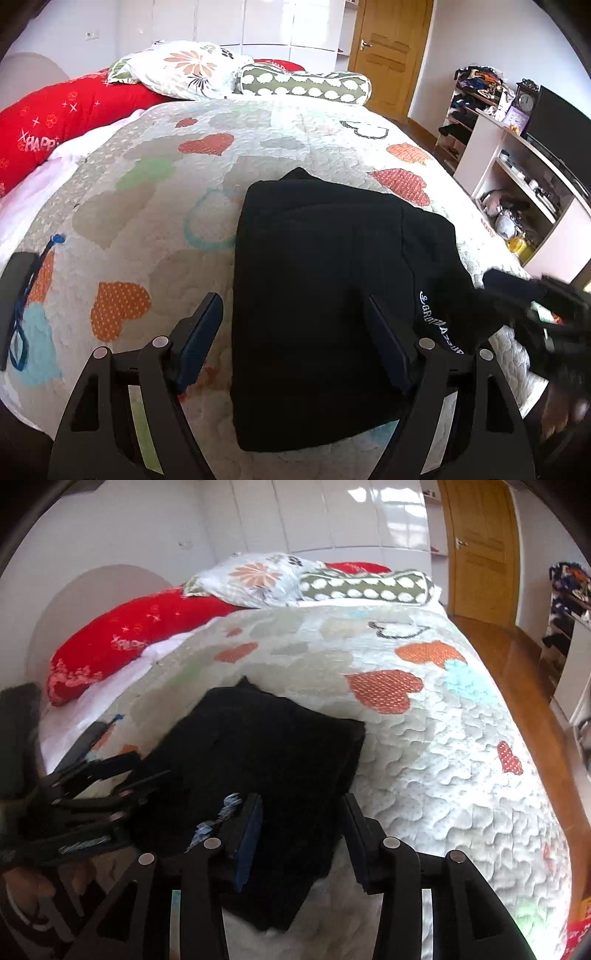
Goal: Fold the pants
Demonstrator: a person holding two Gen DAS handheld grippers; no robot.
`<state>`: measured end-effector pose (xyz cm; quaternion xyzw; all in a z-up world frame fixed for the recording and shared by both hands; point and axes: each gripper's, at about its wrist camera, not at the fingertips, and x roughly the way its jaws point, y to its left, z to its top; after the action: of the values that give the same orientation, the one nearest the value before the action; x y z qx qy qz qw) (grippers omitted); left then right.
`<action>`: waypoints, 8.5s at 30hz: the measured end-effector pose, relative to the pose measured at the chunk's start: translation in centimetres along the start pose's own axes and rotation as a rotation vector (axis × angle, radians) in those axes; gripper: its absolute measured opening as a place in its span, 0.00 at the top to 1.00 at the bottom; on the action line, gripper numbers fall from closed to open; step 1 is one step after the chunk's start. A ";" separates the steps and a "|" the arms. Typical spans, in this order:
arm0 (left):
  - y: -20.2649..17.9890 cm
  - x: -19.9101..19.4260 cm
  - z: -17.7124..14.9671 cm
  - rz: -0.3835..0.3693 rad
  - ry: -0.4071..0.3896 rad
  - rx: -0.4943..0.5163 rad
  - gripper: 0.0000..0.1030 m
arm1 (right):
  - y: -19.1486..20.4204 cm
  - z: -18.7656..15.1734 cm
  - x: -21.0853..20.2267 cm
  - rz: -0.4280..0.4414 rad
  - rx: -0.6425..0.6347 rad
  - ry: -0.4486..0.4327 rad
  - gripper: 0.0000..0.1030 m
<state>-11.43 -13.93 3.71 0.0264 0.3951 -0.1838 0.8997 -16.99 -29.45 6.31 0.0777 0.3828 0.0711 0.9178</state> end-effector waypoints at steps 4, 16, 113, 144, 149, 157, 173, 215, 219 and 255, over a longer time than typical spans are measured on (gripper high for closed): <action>-0.3 -0.2 -0.4 0.004 -0.003 -0.006 0.23 | 1.3 -1.6 0.4 -0.011 -0.045 0.011 0.59; 0.0 -2.1 -0.5 0.025 -0.036 -0.023 0.23 | 0.9 -1.2 -1.7 -0.014 -0.010 -0.024 0.58; 1.4 -1.9 5.4 -0.183 -0.049 -0.026 0.58 | -1.0 4.0 1.1 0.206 0.108 -0.142 0.71; 6.5 5.7 9.8 -0.036 -0.032 -0.157 0.34 | -4.5 12.1 6.8 0.138 0.121 -0.129 0.62; 4.7 8.3 9.2 -0.018 0.015 -0.087 0.34 | -2.6 13.1 11.1 0.102 0.044 -0.053 0.64; 4.3 9.0 8.8 -0.015 0.026 -0.092 0.33 | -4.3 12.0 11.6 0.039 0.079 -0.011 0.64; 3.8 4.2 7.6 0.067 -0.048 -0.063 0.34 | -0.6 8.3 5.4 0.011 0.006 -0.066 0.55; 2.7 -3.8 3.5 0.201 -0.159 -0.058 0.34 | 3.9 6.0 -0.3 0.043 0.051 -0.110 0.50; 2.8 -3.1 3.6 0.192 -0.152 -0.065 0.34 | 3.7 6.1 0.2 0.037 0.051 -0.101 0.50; 1.9 -8.3 3.8 0.205 -0.320 -0.021 0.28 | 2.8 5.5 -2.8 -0.044 0.074 -0.169 0.44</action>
<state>-13.26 -10.36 12.15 0.0275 0.2443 -0.0890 0.9652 -15.16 -27.72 12.62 0.1087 0.3080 0.0300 0.9447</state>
